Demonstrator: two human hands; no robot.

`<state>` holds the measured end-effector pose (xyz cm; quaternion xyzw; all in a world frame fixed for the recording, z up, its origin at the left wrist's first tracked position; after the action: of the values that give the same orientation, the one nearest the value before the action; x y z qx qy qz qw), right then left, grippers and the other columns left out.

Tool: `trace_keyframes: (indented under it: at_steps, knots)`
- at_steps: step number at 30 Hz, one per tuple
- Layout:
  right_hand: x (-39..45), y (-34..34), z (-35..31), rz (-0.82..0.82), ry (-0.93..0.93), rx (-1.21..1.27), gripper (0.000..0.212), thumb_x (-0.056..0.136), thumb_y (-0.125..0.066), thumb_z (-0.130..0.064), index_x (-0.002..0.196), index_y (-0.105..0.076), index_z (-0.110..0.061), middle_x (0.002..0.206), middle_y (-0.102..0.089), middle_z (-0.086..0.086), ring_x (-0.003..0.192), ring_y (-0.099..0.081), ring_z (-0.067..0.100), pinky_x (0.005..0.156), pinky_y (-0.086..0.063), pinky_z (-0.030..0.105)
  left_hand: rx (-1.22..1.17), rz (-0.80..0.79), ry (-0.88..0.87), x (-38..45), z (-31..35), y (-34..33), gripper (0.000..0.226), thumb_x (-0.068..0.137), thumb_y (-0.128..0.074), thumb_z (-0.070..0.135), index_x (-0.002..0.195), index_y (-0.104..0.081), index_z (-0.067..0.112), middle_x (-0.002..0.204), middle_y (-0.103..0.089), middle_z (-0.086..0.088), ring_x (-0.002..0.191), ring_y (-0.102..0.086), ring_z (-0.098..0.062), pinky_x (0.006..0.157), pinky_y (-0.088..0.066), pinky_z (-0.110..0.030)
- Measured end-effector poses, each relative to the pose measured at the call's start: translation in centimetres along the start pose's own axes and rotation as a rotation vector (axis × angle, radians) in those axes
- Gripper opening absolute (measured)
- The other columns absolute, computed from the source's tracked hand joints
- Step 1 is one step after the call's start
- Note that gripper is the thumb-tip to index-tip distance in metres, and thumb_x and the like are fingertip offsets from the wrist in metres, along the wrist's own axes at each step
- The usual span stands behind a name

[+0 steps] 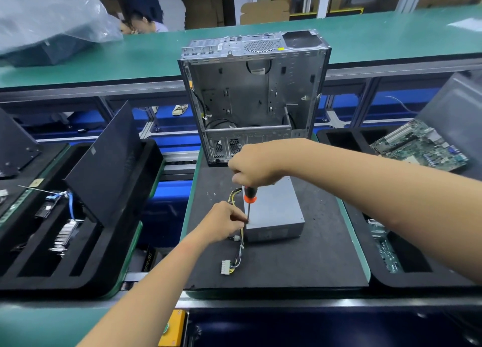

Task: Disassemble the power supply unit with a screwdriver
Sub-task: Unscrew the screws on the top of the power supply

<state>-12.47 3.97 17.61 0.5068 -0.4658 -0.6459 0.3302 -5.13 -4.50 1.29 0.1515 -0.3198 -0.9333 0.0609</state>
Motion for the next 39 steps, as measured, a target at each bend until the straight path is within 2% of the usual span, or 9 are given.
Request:
trace_keyframes:
  at_steps: [6,10,14,23,26,28,30,34,39]
  knots:
    - [-1.5,1.1,0.5,0.016,0.040,0.227,0.019,0.082,-0.067,-0.011,0.094,-0.056,-0.019,0.080,-0.051,-0.012,0.071,-0.046,0.004,0.054,-0.032,0.023,-0.172,0.002,0.107,-0.1,-0.2,-0.1,0.014,0.078,-0.066,-0.002,0.079,-0.075,0.009,0.074,-0.070,-0.009,0.060,-0.061,-0.015,0.059,-0.052,-0.024]
    - [-1.3,0.4,0.5,-0.005,0.006,0.280,0.012,0.087,-0.064,-0.019,0.095,-0.056,-0.015,0.082,-0.061,-0.006,0.073,-0.060,0.012,0.058,-0.040,0.025,-0.313,-0.008,0.203,-0.1,-0.4,-0.3,0.006,0.078,-0.068,-0.004,0.079,-0.071,0.002,0.070,-0.066,-0.008,0.061,-0.062,-0.017,0.065,-0.055,-0.028]
    - [-0.8,0.4,0.7,-0.033,-0.118,0.214,0.039,0.101,-0.036,-0.044,0.091,-0.051,-0.010,0.086,-0.065,0.009,0.043,-0.065,0.017,0.054,-0.041,0.028,-0.361,-0.046,0.290,0.1,-0.1,-0.5,0.008,0.079,-0.067,-0.007,0.078,-0.067,0.002,0.066,-0.063,-0.011,0.055,-0.061,-0.015,0.057,-0.052,-0.023]
    - [-1.0,0.7,0.6,0.073,0.007,0.262,0.021,0.079,-0.070,-0.012,0.095,-0.056,-0.018,0.089,-0.056,-0.006,0.084,-0.054,0.018,0.060,-0.042,0.026,-0.233,-0.038,0.253,0.1,0.7,-0.8,0.012,0.073,-0.067,-0.008,0.069,-0.064,0.004,0.062,-0.057,-0.010,0.047,-0.052,-0.015,0.053,-0.045,-0.022]
    - [-1.2,0.5,0.8,0.031,-0.016,0.314,0.023,0.087,-0.068,-0.033,0.094,-0.055,-0.016,0.086,-0.060,-0.007,0.079,-0.063,0.017,0.063,-0.045,0.028,-0.184,-0.017,0.214,0.0,0.7,-1.1,0.014,0.073,-0.066,-0.004,0.064,-0.063,0.007,0.060,-0.058,-0.008,0.053,-0.052,-0.021,0.058,-0.045,-0.027]
    - [-1.2,0.3,0.9,-0.045,-0.123,0.333,0.045,0.095,-0.046,-0.058,0.094,-0.051,-0.013,0.087,-0.066,0.001,0.057,-0.070,0.020,0.061,-0.046,0.031,-0.130,-0.005,0.186,0.2,0.7,-1.1,0.020,0.075,-0.069,0.000,0.060,-0.060,0.011,0.057,-0.056,-0.003,0.053,-0.051,-0.019,0.057,-0.045,-0.026]
    - [-0.9,0.3,0.8,-0.074,-0.148,0.216,0.041,0.102,-0.032,-0.050,0.087,-0.049,-0.016,0.088,-0.066,0.009,0.045,-0.066,0.019,0.055,-0.043,0.030,-0.054,0.000,0.156,0.4,0.9,-1.1,0.027,0.075,-0.070,0.004,0.054,-0.059,0.016,0.053,-0.055,0.004,0.048,-0.050,-0.013,0.053,-0.044,-0.022]
    - [-0.7,0.7,0.6,0.032,-0.028,0.225,0.012,0.095,-0.054,-0.027,0.092,-0.052,-0.016,0.089,-0.067,0.002,0.064,-0.067,0.017,0.056,-0.046,0.028,0.023,0.017,0.133,0.5,1.0,-1.1,0.027,0.075,-0.070,0.008,0.054,-0.057,0.018,0.055,-0.053,0.007,0.043,-0.045,-0.007,0.045,-0.039,-0.018]
    - [-1.3,0.7,0.4,0.013,0.051,0.276,0.020,0.083,-0.071,-0.026,0.097,-0.057,-0.020,0.083,-0.053,-0.013,0.077,-0.055,0.012,0.060,-0.042,0.026,0.062,0.063,0.042,0.0,1.3,-0.8,0.020,0.074,-0.068,0.008,0.063,-0.058,0.021,0.075,-0.065,0.002,0.054,-0.054,-0.006,0.048,-0.045,-0.018]
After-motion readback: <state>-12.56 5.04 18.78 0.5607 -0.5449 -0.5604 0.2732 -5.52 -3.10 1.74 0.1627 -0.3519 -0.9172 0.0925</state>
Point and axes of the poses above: each hand's wrist, its own x-axis towards the middle knuckle, its own y-axis out of the back of the hand, z = x × y, the point moved 4 cm from there along x, towards the middle knuckle
